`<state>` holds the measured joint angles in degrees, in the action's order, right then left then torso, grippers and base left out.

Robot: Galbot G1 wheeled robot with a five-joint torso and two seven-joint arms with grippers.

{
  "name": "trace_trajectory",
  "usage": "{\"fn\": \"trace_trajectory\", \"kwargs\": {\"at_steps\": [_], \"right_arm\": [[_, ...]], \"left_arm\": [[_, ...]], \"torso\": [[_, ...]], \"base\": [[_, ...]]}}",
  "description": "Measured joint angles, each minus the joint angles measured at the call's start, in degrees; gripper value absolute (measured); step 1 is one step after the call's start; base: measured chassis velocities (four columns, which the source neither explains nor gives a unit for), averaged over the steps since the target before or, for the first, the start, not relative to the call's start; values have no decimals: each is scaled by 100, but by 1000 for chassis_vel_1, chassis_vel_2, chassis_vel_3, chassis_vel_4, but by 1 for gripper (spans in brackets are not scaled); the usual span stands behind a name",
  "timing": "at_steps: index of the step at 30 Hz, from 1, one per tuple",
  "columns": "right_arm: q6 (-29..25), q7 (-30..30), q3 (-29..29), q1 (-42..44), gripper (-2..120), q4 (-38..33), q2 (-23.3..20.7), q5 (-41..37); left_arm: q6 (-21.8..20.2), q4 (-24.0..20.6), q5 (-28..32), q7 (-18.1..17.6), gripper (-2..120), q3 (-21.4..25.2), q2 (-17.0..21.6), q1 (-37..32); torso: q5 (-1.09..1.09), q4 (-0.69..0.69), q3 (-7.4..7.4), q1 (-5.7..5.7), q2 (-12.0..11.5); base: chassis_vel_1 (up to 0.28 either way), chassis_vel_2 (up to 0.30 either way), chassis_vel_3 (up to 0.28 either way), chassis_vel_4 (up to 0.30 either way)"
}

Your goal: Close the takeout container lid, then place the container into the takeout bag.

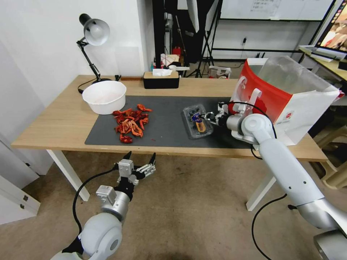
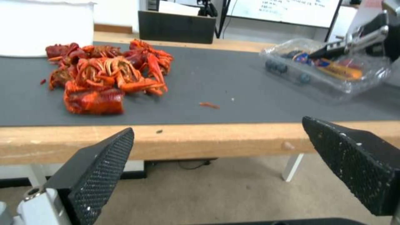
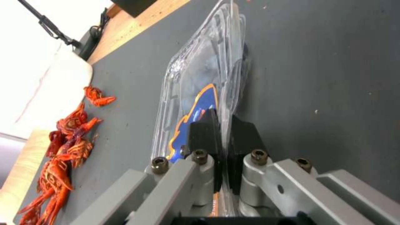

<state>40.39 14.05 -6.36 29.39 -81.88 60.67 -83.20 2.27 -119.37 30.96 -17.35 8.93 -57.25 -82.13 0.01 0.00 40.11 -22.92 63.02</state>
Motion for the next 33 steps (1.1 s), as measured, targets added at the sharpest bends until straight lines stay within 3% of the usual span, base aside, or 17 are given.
{"fn": "trace_trajectory", "kwargs": {"at_steps": [16,33], "right_arm": [[-38,-5,-68,52,0,-287,-63,21],[-774,-52,-589,140,0,-2226,-934,-97]], "left_arm": [[110,124,-41,14,100,29,-81,-82],[306,205,-141,7,100,32,-263,-236]], "torso": [[-2,0,0,0,0],[-1,0,0,0,0]], "base": [[0,0,0,0],[0,0,0,0]]}}
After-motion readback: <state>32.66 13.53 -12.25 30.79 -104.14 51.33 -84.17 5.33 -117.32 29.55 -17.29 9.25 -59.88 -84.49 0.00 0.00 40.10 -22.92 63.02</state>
